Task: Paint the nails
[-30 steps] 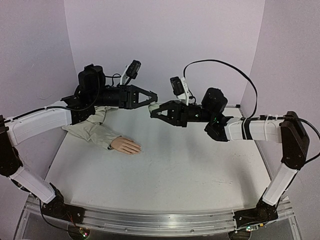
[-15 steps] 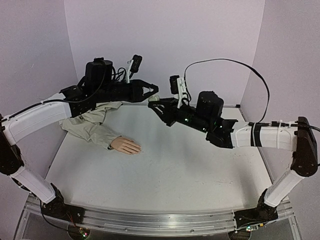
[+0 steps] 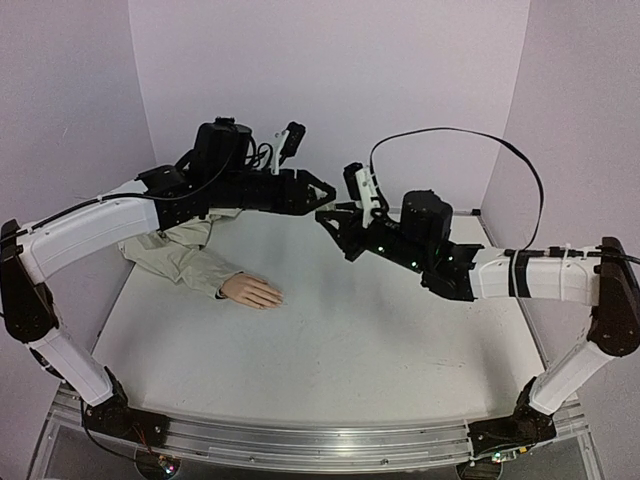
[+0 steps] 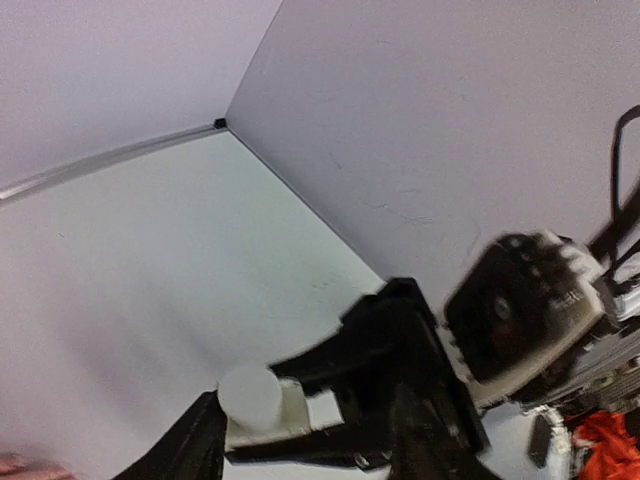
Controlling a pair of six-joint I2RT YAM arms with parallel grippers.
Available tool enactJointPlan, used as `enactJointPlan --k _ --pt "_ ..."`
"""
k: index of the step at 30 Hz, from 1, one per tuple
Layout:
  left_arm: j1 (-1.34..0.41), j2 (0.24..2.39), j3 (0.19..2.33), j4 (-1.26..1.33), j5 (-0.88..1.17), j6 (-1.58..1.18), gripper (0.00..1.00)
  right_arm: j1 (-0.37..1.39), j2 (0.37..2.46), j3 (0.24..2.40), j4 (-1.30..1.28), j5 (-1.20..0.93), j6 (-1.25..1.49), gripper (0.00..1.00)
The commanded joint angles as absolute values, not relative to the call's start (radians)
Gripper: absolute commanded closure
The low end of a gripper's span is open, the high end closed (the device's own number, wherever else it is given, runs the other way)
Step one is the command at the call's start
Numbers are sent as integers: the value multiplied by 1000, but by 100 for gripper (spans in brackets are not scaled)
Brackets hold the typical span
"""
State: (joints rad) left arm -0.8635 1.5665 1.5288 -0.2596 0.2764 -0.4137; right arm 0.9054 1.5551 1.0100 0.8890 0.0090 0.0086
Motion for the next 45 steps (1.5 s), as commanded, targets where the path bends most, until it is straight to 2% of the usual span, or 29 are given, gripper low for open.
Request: enactJointPlan --k 1,3,4,7,11,15,19,25,28,31,33,36,38,40,42,45 --pt "-845 1479 1504 -180 484 -397 31 798 1493 1019 990 -469 127 100" --pt "-837 1458 1474 -139 533 -393 19 776 1502 1029 994 -610 157 100" --pt "-833 1449 1458 -119 551 -395 16 765 1511 1036 999 -678 180 100" --pt "-821 1428 1425 -83 585 -390 15 738 1549 1074 1035 -889 274 100" --pt "-818 1416 1403 -65 589 -389 32 735 1590 1086 1135 -991 374 100" --pt "-818 1416 1399 -57 617 -393 41 735 1615 1094 1191 -1001 426 100" --pt "-818 1408 1394 -50 637 -386 62 735 1629 1098 1227 -994 453 100" --pt "-819 1413 1378 -51 634 -375 86 735 1631 1096 1241 -928 457 100" --pt "-822 1420 1375 -53 603 -370 94 735 1621 1085 1238 -857 442 100" --pt "-825 1420 1375 -71 529 -370 100 735 1589 1078 1119 -665 358 100" --pt "-827 1426 1388 -122 423 -377 100 749 1561 1085 995 -373 290 100" --pt "-827 1482 1469 -293 224 -404 100 902 1567 1138 861 447 113 100" --pt "-827 1533 1536 -398 161 -409 100 976 1606 1156 923 706 -10 100" --pt "-827 1556 1560 -407 175 -417 100 1005 1638 1183 955 756 -98 100" --pt "-827 1563 1574 -407 196 -424 100 1016 1648 1194 956 679 -119 100" --pt "-825 1560 1577 -407 198 -425 100 995 1620 1152 967 357 -97 100"
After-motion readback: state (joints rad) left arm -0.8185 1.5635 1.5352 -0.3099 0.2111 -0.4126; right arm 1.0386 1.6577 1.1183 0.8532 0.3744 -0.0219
